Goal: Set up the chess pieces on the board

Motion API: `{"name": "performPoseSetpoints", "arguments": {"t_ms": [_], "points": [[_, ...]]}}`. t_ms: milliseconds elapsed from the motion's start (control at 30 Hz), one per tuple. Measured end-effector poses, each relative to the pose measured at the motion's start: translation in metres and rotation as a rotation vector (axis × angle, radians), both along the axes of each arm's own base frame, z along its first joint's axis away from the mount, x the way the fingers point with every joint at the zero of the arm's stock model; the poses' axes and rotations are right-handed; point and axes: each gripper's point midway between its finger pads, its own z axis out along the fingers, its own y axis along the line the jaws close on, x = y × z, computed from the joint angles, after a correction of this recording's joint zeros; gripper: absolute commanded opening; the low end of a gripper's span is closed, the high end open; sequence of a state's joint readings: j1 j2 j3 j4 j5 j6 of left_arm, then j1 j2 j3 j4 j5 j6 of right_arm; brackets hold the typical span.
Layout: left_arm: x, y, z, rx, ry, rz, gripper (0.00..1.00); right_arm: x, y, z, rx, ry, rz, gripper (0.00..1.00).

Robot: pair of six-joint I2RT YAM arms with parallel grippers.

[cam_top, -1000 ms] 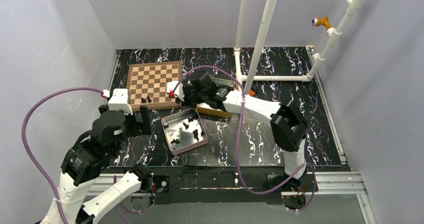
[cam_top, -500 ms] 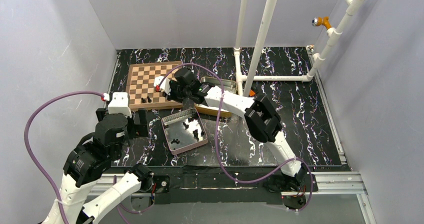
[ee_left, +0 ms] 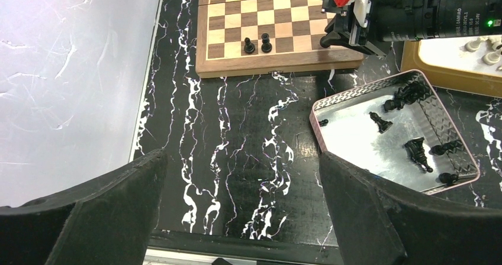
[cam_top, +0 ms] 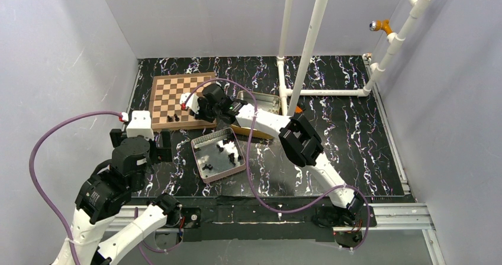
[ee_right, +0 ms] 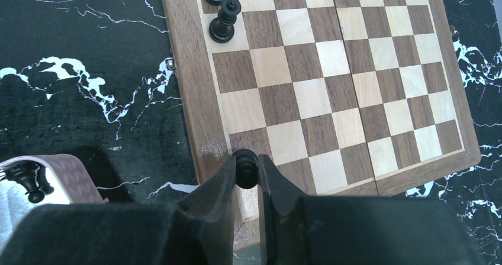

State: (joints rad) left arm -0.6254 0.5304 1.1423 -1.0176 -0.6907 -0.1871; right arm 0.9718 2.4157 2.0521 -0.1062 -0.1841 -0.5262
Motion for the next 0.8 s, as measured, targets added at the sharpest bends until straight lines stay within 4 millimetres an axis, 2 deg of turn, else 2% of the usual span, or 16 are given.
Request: {"name": "performPoseSetpoints", "arguments": {"t_ms": [267, 633, 800], "points": [[0.001, 0.0, -0.002, 0.013, 0.007, -0.002, 0.99, 0.002, 0.002, -0.013, -0.011, 0.007, -0.002, 0.24], [0.005, -0.005, -0.001, 0.003, 0.004, -0.012, 0.99, 0.003, 0.004, -0.009, 0.0, 0.013, -0.014, 0.56], [0.012, -0.018, -0.003, -0.018, 0.02, -0.046, 0.99, 0.008, 0.009, 0.006, 0.04, 0.015, -0.028, 0.71]]}}
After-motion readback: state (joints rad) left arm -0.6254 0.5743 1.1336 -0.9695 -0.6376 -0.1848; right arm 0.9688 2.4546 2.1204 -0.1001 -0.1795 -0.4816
